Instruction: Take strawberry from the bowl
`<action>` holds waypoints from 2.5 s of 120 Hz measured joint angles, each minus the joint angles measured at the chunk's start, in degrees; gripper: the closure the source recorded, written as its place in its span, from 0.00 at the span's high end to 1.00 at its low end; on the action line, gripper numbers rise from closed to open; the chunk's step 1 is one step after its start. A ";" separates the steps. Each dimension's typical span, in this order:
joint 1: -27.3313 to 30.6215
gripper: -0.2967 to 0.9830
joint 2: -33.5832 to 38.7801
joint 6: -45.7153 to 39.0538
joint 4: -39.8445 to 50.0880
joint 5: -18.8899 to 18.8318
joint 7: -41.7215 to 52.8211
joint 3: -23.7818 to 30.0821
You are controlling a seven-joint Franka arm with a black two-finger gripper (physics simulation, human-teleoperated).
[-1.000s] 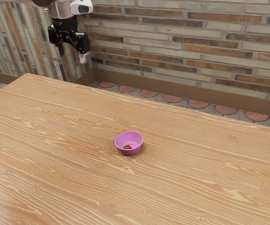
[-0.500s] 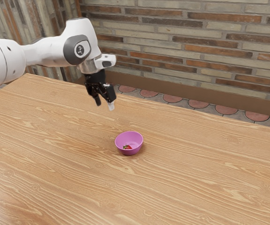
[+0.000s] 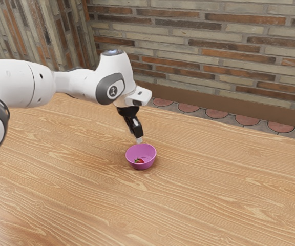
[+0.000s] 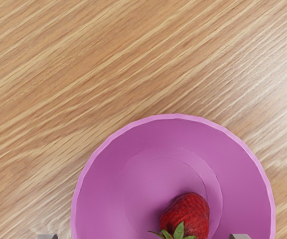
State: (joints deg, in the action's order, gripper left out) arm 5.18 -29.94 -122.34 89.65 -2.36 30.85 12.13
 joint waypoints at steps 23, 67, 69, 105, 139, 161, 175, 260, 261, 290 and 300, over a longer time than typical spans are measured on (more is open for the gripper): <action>-2.24 0.46 -0.32 -3.86 1.55 -3.14 0.05 -0.09; -3.31 0.42 3.89 -8.93 12.82 -2.50 -1.09 -1.99; -3.31 0.42 3.92 -9.02 12.92 -2.50 -1.11 -2.01; -3.33 0.40 3.61 -9.91 13.02 -2.98 0.22 -2.07; -3.24 0.39 2.31 -11.37 12.71 -3.03 5.61 -2.05; -3.22 0.37 1.75 -12.06 12.74 -2.91 8.91 -2.03; -2.98 0.36 1.38 -12.46 12.76 -2.78 10.70 -2.03; -2.37 0.34 -1.74 -13.89 11.23 -1.97 17.12 -1.73; -2.37 0.34 -1.82 -13.91 11.22 -1.97 17.15 -1.74; -2.37 0.32 -2.75 -14.38 10.49 -1.92 17.88 -1.78; -2.36 0.29 -2.70 -14.53 10.49 -1.69 17.93 -1.83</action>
State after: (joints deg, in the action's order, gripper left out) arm 2.81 -32.64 -136.87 100.14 -4.05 48.79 10.30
